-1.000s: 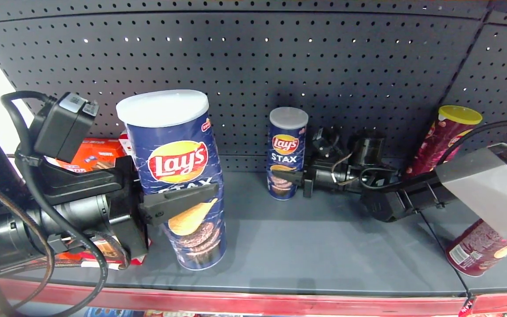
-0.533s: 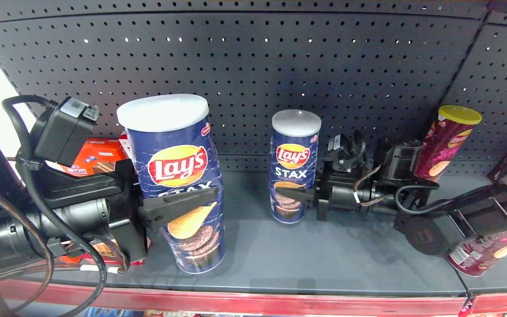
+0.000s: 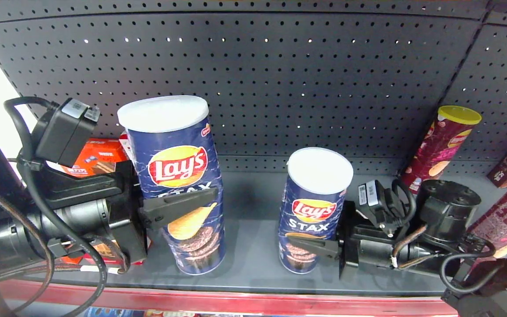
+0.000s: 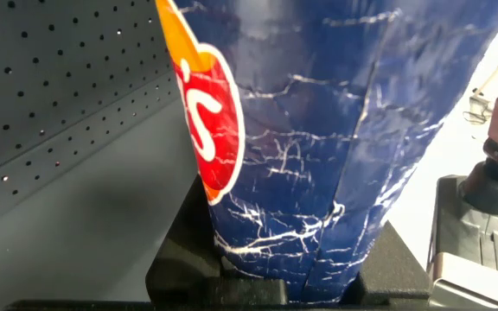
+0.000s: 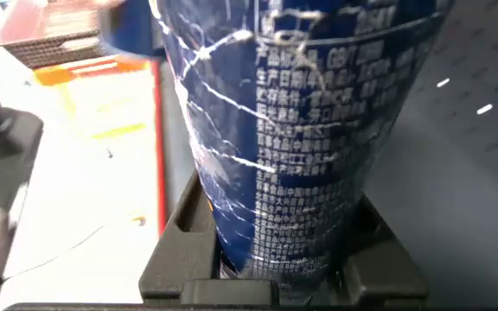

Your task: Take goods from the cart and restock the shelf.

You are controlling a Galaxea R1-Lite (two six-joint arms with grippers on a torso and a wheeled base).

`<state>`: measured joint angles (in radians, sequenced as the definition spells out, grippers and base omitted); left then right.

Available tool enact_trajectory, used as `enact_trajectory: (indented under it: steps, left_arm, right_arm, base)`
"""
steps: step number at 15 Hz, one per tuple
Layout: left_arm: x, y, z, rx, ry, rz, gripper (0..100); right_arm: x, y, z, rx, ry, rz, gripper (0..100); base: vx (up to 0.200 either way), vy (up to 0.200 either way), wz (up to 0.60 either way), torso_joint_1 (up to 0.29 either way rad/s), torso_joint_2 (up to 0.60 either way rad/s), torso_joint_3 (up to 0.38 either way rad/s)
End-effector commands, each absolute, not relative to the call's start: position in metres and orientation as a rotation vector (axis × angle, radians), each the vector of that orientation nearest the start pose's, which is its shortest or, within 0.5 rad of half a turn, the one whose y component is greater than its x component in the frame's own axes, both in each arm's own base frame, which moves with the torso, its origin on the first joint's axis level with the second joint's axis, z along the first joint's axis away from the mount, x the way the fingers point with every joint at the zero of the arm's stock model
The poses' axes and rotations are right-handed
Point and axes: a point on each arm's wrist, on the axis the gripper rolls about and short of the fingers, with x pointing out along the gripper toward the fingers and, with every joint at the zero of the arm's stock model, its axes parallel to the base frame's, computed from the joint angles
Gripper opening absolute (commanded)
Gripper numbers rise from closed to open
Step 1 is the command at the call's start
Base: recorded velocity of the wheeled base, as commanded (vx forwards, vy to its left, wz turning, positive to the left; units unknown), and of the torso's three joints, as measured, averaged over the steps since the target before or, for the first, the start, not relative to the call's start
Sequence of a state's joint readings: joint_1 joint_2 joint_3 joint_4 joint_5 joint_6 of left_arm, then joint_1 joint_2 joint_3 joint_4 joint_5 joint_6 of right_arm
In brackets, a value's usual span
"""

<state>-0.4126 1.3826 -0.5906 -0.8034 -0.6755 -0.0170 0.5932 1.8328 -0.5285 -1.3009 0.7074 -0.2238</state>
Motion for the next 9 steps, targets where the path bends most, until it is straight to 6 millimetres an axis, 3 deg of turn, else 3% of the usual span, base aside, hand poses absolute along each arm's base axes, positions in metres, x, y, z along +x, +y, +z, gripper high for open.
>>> enact_trajectory:
  steps: [1, 9]
  left_arm:
    - [0.193, -0.100, 0.223, -0.015, 0.004, -1.088, 0]
    - [0.193, -0.100, 0.220, -0.034, -0.012, -1.087, 0]
  right_arm:
    - [0.233, 0.179, 0.130, -0.189, -0.106, 1.312, 0]
    - [0.246, 0.194, 0.114, -0.187, -0.078, 1.331, 0]
  base:
    - [0.000, 0.000, 0.00, 0.000, 0.00, 0.000]
    - [0.000, 0.000, 0.00, 0.000, 0.00, 0.000]
